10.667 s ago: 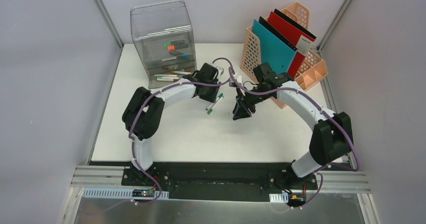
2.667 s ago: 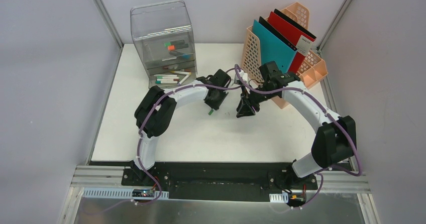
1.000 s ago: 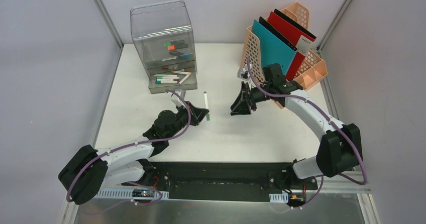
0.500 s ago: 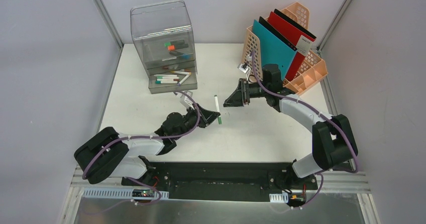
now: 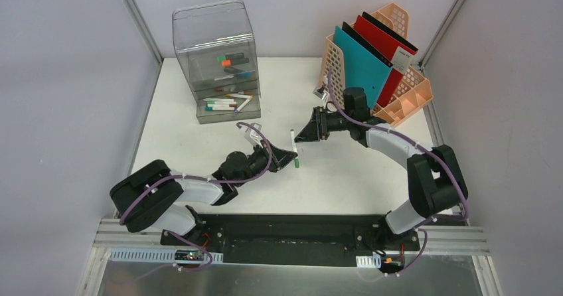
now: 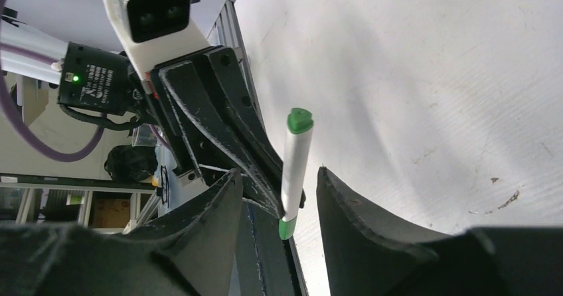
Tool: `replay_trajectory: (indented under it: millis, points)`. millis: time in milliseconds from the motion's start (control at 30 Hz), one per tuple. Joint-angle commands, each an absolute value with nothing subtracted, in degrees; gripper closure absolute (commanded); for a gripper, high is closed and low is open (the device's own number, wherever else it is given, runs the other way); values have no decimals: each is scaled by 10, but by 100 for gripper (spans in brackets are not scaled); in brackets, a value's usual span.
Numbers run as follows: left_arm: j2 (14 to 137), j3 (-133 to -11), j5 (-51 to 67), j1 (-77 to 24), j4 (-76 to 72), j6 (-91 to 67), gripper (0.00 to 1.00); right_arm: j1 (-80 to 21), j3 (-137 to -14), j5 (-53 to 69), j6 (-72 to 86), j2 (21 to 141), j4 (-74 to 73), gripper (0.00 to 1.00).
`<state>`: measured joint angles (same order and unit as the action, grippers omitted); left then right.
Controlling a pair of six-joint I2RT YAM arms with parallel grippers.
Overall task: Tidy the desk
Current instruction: Place the stationery in the drawer.
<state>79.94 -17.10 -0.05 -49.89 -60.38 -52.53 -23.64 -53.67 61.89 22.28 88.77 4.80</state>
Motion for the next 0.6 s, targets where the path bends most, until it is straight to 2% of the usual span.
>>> replay_trajectory:
  millis: [0,300,467,500,567]
  points:
    - [813,-194,-9,-508,-662,-532,100,-237,-560,634,215,908,39,53]
    - [835,-196,-8,-510,-678,-532,100,-266,-576,667,206,936,21,66]
    - [842,-192,-8,-510,-690,-532,100,-269,-588,668,182,931,-11,96]
    - [843,-190,-9,-509,-694,-532,100,-268,-589,665,175,928,-22,100]
    - [845,-188,-8,-510,-698,-529,100,-269,-597,664,155,923,-53,100]
